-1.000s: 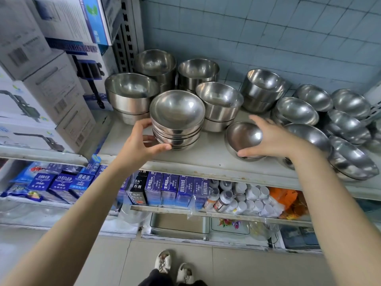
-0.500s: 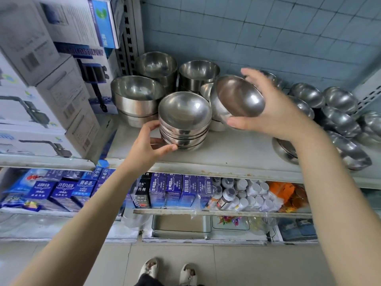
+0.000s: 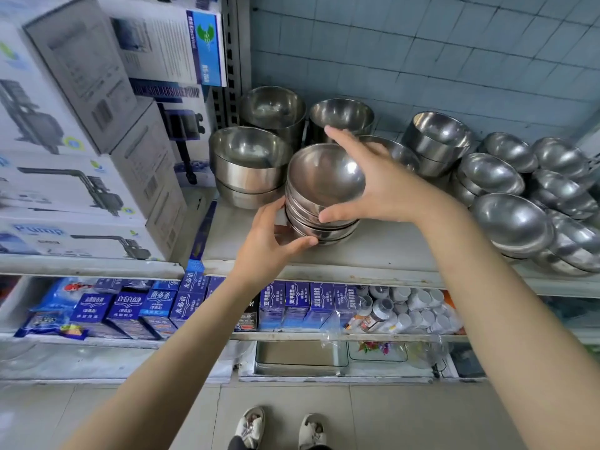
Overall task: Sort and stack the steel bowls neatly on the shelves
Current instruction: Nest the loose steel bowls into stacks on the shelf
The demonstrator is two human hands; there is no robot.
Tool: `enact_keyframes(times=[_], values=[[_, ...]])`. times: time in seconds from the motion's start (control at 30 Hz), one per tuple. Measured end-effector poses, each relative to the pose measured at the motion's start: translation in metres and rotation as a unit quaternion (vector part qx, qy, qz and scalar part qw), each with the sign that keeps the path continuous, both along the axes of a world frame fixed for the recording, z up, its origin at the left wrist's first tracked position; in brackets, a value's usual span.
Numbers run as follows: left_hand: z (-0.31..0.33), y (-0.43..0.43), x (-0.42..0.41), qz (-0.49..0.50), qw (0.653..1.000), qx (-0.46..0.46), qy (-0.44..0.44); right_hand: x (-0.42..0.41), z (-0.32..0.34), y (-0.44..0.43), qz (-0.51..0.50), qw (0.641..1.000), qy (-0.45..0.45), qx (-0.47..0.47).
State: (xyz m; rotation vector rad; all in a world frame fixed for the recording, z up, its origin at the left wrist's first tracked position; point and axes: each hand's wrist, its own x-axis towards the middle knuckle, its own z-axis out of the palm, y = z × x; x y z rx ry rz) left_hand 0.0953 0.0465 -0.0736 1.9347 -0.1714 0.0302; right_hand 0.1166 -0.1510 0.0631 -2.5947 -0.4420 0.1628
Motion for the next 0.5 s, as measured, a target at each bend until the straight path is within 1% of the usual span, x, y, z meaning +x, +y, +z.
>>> enact_keyframes(times=[0.03,0.1,0.17,0.2,0.27,0.37,0.5], values=[[0.000,0.000,0.000,-0.002,1.000,-0.004,-0.001,-0.002,-0.001,-0.003,-0.002,1.000,-0.006,0.021],[0.001,0.000,0.000,-0.006,1.000,-0.004,-0.001,-0.014,-0.011,-0.012,-0.024,0.995,-0.029,0.095],[0.002,0.001,0.000,-0.006,1.000,-0.009,0.001,-0.032,-0.034,-0.023,-0.065,0.980,-0.073,0.175],[0.003,0.000,0.000,-0.007,1.000,-0.013,0.002,-0.040,-0.046,-0.027,-0.090,0.971,-0.080,0.208],[0.005,-0.001,-0.001,-0.010,1.000,-0.018,-0.002,-0.048,-0.066,-0.028,-0.123,0.958,-0.051,0.255],[0.007,-0.001,-0.001,-0.015,1.000,-0.019,-0.005,-0.042,-0.078,-0.026,-0.124,0.952,-0.009,0.280],[0.007,0.000,-0.001,-0.028,0.999,-0.038,-0.006,-0.030,-0.079,-0.022,-0.129,0.945,-0.015,0.301]])
